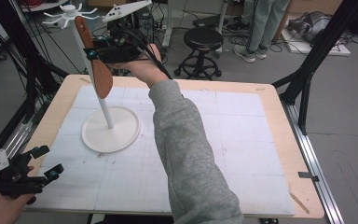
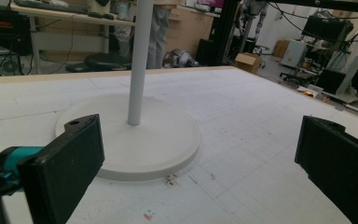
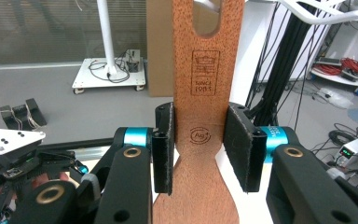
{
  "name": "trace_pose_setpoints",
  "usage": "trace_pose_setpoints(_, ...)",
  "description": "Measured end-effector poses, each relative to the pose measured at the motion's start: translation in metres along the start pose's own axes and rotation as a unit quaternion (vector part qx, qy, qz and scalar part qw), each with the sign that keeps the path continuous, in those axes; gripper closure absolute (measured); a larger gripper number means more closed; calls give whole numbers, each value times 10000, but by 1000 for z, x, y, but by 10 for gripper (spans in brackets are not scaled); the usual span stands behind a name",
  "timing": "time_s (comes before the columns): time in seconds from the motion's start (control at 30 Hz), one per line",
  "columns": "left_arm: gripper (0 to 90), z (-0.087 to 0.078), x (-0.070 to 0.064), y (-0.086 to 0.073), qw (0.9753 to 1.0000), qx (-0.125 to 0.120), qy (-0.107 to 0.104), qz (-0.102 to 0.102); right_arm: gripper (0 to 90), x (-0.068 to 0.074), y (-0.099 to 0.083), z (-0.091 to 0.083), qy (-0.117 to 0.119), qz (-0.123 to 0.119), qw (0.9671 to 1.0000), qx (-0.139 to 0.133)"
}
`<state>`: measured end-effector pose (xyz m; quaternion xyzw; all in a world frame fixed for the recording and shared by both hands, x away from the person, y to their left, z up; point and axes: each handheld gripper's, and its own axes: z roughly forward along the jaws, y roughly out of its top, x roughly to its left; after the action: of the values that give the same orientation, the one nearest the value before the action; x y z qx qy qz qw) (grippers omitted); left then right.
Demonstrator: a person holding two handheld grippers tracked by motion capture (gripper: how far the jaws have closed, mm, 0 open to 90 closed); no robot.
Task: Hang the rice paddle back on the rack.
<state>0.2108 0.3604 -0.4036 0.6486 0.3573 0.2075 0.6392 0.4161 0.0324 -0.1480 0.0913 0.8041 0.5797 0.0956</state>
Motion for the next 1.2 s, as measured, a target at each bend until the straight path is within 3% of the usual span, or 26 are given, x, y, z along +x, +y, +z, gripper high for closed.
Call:
trace_pose_setpoints(0.93,18,-1,2,-1,10000,42,42,-28,638,3,-2,7,-229,-40,9997,9)
trace_pose_setpoints(1.2,18,-2,2,-2,10000,47,59,-13,553,6,-5,7,-191,-95,9997,-121)
